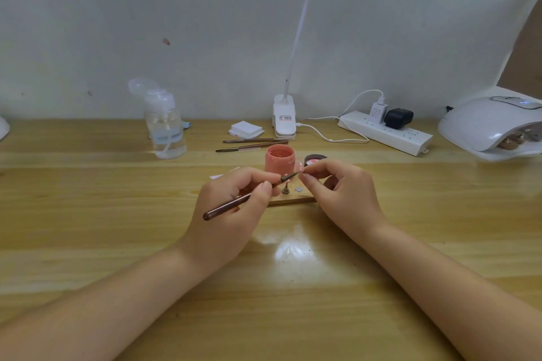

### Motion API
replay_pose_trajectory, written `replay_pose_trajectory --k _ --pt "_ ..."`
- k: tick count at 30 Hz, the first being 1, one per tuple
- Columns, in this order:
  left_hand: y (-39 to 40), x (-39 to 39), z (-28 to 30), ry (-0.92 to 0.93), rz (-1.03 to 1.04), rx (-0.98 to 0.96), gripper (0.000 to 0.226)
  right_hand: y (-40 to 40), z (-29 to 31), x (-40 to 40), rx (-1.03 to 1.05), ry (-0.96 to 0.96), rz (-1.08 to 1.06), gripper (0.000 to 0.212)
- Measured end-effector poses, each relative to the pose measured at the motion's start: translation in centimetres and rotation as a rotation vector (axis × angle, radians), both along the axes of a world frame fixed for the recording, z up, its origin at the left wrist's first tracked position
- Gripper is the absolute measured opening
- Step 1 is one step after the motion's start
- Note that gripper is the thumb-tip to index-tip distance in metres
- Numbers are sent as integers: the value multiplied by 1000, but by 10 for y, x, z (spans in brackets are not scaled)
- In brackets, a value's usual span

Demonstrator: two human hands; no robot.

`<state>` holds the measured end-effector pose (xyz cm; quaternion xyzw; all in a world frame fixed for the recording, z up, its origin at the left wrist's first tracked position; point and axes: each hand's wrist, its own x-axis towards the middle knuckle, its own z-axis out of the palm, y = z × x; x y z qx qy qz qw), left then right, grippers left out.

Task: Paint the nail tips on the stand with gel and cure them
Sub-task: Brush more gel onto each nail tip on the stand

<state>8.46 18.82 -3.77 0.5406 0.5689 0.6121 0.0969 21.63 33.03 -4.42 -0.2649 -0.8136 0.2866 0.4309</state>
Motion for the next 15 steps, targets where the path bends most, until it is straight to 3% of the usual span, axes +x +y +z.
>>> replay_pose_trajectory --k 9,15 --pt "0 1 1 -4 -12 -7 20 0 0 0 22 6 17 21" --pt "-2 1 2 -2 16 59 15 2 -1 0 14 -3 4 11"
